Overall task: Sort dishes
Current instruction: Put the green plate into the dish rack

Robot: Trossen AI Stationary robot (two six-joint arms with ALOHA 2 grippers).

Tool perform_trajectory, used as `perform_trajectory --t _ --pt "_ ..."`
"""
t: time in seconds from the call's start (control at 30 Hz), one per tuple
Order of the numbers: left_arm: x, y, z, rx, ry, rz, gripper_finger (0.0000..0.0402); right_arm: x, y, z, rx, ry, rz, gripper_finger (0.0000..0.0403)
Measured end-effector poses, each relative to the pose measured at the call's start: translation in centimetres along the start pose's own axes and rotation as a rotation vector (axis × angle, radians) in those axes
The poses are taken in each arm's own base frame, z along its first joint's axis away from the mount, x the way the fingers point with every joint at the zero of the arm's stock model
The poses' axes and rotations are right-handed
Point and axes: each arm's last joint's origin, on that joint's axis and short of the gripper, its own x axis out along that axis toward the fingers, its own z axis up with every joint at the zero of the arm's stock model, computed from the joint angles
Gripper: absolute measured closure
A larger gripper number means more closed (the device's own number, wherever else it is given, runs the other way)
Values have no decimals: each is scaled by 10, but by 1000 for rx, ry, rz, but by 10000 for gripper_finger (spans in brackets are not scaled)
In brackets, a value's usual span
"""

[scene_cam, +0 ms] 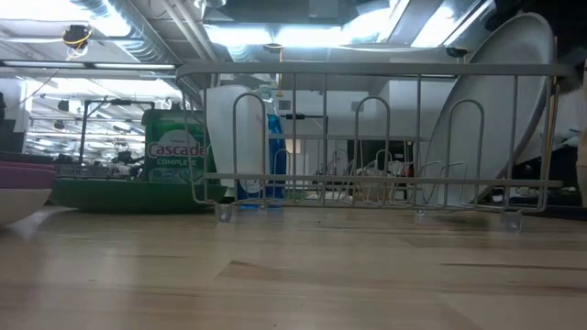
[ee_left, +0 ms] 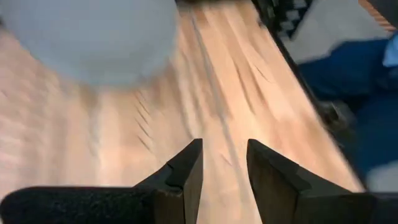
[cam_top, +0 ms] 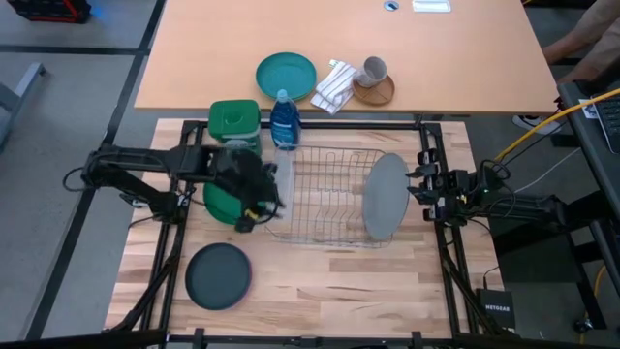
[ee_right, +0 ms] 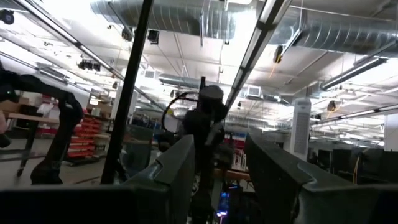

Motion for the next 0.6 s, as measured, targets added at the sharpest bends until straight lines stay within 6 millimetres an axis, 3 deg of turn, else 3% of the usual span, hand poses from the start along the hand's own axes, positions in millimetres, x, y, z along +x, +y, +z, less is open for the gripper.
perform_trajectory --t 0.27,0.6 --pt "7 -27 -36 -277 394 95 288 0 0 0 -1 -1 0 256" --pt "33 -30 -87 -327 609 254 288 0 0 0 -1 -1 0 256"
